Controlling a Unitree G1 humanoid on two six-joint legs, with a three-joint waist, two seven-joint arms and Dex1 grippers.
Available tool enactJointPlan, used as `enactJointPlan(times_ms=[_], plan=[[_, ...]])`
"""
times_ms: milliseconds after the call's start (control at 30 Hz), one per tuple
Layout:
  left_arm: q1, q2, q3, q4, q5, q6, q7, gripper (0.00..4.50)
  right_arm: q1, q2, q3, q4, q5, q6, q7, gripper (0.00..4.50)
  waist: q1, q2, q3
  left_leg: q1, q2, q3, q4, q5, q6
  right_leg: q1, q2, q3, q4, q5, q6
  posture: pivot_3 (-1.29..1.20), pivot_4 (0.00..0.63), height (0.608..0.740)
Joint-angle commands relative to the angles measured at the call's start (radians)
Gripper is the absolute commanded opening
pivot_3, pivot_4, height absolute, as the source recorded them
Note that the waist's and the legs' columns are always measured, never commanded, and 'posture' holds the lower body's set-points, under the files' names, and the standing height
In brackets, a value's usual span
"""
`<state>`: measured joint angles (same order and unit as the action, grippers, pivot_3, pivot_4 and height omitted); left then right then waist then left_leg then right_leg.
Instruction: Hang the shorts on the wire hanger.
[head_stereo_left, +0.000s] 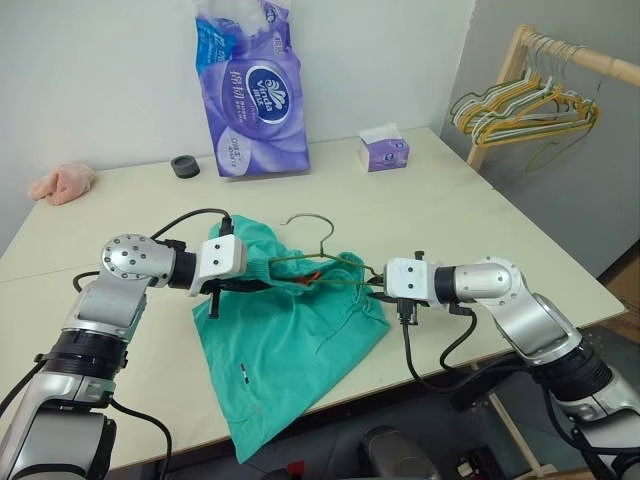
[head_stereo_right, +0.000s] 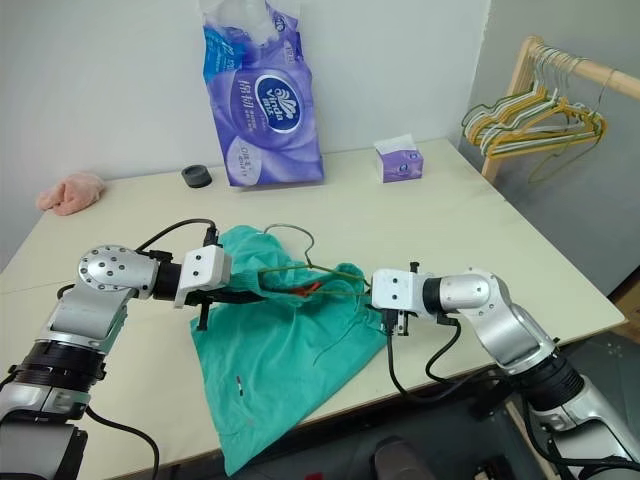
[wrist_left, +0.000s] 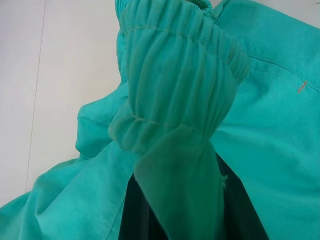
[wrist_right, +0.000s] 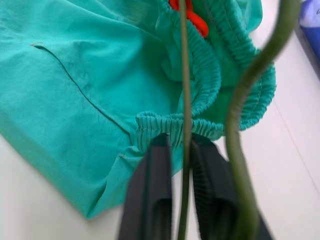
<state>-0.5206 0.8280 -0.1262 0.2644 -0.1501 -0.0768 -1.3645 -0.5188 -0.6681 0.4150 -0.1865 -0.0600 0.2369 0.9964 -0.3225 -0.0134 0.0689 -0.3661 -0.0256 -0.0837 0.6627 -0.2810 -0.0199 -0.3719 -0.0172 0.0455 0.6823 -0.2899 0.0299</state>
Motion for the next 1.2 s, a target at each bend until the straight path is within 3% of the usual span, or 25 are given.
enactJointPlan(times_ms=[33, 133, 267, 433, 633, 933, 1033, 1200], plan=[[-0.001, 0.014, 0.032, -0.006, 0.011, 0.015, 0.047, 0.06, -0.009, -0.103, -0.083, 0.074, -0.012, -0.132, 0.037, 2.12, 0.003, 0.000, 0.000, 0.000, -0.001, 0.000, 0.000, 0.000, 0.000, 0.000, -0.001, 0.000, 0.000, 0.000, 0.000, -0.35, 0.024, 0.740], [0.002, 0.019, 0.036, -0.007, 0.013, 0.018, 0.051, 0.00, 0.006, -0.174, -0.129, 0.152, -0.001, -0.172, 0.045, 3.14, 0.004, 0.000, 0.000, 0.000, -0.002, 0.001, 0.001, 0.000, 0.000, 0.001, -0.002, 0.001, -0.001, 0.000, 0.000, -0.35, 0.024, 0.740], [-0.004, 0.030, 0.049, 0.006, 0.012, 0.023, 0.063, 0.00, 0.099, -0.156, -0.237, 0.180, 0.086, -0.128, -0.003, 4.47, 0.003, 0.000, 0.000, 0.001, -0.001, 0.000, 0.000, 0.000, 0.000, 0.001, -0.001, 0.000, 0.000, 0.000, 0.000, -0.35, 0.031, 0.740], [-0.012, 0.044, 0.062, 0.020, 0.005, 0.029, 0.067, 0.00, 0.276, 0.043, -0.277, -0.066, 0.237, 0.072, -0.121, 4.47, -0.008, 0.000, 0.000, 0.001, 0.000, 0.000, -0.001, 0.000, 0.000, 0.001, 0.000, 0.000, 0.001, 0.000, 0.000, -0.35, 0.034, 0.740], [-0.009, 0.045, 0.068, 0.002, -0.004, 0.045, 0.073, 0.00, 0.292, 0.291, -0.188, -0.091, 0.176, 0.210, -0.332, 4.47, -0.006, 0.000, 0.000, 0.001, 0.000, 0.000, 0.000, 0.000, 0.000, 0.000, 0.000, 0.000, 0.002, 0.000, 0.000, -0.34, 0.033, 0.740], [0.005, 0.045, 0.081, -0.019, -0.007, 0.058, 0.084, 0.00, 0.243, 0.383, -0.117, 0.090, 0.083, 0.149, -0.429, 4.47, 0.011, 0.000, 0.000, 0.001, -0.001, 0.000, 0.000, 0.000, 0.000, 0.000, 0.000, 0.000, 0.002, 0.000, 0.000, -0.32, 0.027, 0.740], [0.013, 0.045, 0.085, -0.028, -0.010, 0.061, 0.089, 0.00, 0.234, 0.404, -0.130, 0.145, 0.061, 0.105, -0.475, 3.89, 0.012, 0.000, 0.000, 0.001, -0.001, 0.000, 0.000, 0.000, 0.000, 0.000, 0.000, 0.000, 0.002, 0.000, 0.000, -0.31, 0.025, 0.740], [0.023, 0.043, 0.089, -0.038, -0.011, 0.066, 0.097, 0.00, 0.235, 0.430, -0.139, 0.183, 0.062, 0.054, -0.497, 2.16, 0.013, 0.000, 0.000, 0.001, -0.001, 0.000, 0.000, 0.000, 0.000, 0.000, 0.000, 0.000, 0.003, 0.000, 0.000, -0.31, 0.025, 0.740]])
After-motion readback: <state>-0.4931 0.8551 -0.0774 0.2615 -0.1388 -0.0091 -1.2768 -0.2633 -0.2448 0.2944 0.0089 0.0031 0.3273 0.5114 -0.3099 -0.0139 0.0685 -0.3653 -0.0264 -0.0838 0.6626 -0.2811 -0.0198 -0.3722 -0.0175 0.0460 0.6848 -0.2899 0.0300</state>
